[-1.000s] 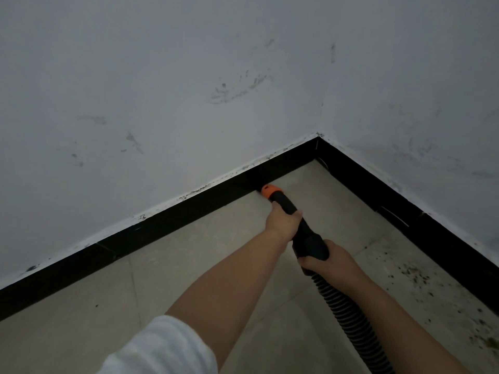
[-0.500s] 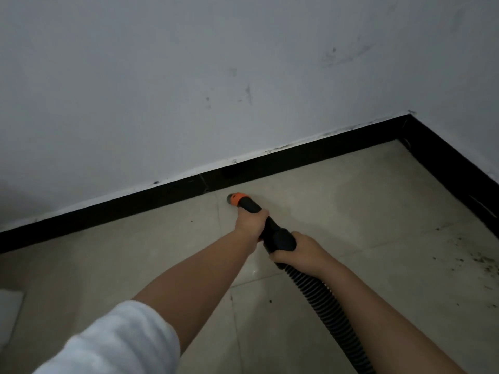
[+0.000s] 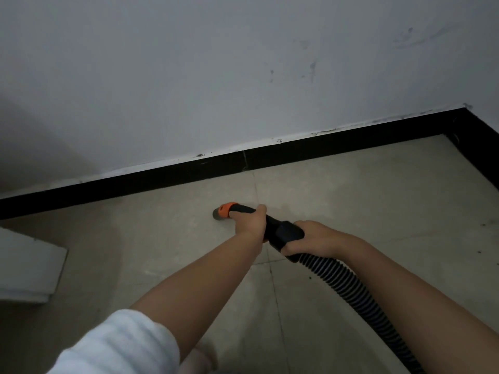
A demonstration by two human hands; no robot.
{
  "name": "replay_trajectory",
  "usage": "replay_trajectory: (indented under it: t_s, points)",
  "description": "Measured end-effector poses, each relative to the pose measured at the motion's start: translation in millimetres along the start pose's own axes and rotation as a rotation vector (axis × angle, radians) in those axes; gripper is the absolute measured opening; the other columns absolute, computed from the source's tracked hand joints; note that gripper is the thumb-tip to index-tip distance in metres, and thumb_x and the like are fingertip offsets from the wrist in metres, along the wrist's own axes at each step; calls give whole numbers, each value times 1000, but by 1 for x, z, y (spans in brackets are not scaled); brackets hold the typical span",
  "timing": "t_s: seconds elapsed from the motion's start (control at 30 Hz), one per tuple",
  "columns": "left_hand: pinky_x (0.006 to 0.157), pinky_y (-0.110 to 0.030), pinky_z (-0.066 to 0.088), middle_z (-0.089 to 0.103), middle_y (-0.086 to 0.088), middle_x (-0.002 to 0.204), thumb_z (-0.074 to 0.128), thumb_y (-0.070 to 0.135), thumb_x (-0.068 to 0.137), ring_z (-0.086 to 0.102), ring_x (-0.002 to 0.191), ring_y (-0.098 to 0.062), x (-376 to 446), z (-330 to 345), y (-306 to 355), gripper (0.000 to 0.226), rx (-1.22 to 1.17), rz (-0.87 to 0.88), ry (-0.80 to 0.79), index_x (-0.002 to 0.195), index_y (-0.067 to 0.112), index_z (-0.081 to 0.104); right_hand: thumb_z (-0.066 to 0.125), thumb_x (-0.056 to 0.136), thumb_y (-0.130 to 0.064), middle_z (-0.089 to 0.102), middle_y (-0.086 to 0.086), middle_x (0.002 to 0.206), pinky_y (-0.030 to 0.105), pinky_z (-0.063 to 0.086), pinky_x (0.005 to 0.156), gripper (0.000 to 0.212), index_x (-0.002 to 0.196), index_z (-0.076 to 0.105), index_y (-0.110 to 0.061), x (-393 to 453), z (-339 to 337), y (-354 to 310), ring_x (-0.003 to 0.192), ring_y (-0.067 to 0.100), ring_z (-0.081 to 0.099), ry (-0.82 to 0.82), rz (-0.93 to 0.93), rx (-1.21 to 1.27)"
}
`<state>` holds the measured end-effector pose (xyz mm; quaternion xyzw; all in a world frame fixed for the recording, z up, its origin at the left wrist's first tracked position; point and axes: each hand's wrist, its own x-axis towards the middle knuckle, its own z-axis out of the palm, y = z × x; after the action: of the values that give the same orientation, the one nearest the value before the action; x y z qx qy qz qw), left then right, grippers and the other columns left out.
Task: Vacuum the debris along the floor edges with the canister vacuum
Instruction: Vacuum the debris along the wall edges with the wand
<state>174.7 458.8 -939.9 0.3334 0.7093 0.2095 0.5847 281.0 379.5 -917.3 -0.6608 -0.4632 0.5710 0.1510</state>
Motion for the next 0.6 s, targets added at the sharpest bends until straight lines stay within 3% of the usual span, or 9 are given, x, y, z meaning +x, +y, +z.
replay_trajectory:
  t_s: [0.17, 0.3, 0.43, 0.5, 0.6]
  points:
    - [91, -47, 49, 49, -21, 122, 59, 20, 86, 55, 106, -37, -26, 13, 4, 67, -102, -130, -27, 138, 8, 18, 69, 79, -25, 58, -3, 81, 21, 46, 63, 21, 90, 53, -18, -33, -18, -8, 70, 10, 57, -10, 44, -117]
    - [71, -40, 51, 54, -19, 119, 56, 21, 88, 58, 102, -33, -47, 47, 3, 48, 86, -142, -261, 129, 1, 39, 71, 73, -34, 57, -5, 88, 26, 49, 70, 34, 97, 52, -19, -74, -28, 13, 78, 12, 58, 157, 137, -189]
    - [51, -31, 49, 55, -15, 103, 53, 21, 90, 57, 84, -26, -84, 92, -16, 41, 287, -88, -458, 125, 2, 42, 71, 73, -36, 57, -7, 84, 20, 47, 61, 33, 95, 51, -21, -128, -31, 47, 70, 6, 57, 287, 243, -139]
    - [53, -31, 50, 54, -16, 106, 52, 21, 90, 58, 91, -29, -101, 114, -26, 43, 343, -60, -527, 127, 1, 40, 71, 72, -37, 57, -7, 85, 21, 47, 62, 33, 93, 50, -22, -149, -31, 65, 71, 6, 56, 352, 291, -114]
    - [69, -36, 52, 52, -20, 123, 51, 21, 91, 55, 108, -34, -117, 140, -35, 55, 435, 32, -562, 137, 1, 30, 71, 71, -37, 56, -7, 85, 23, 46, 62, 35, 95, 50, -21, -163, -27, 88, 71, 8, 55, 467, 339, -63]
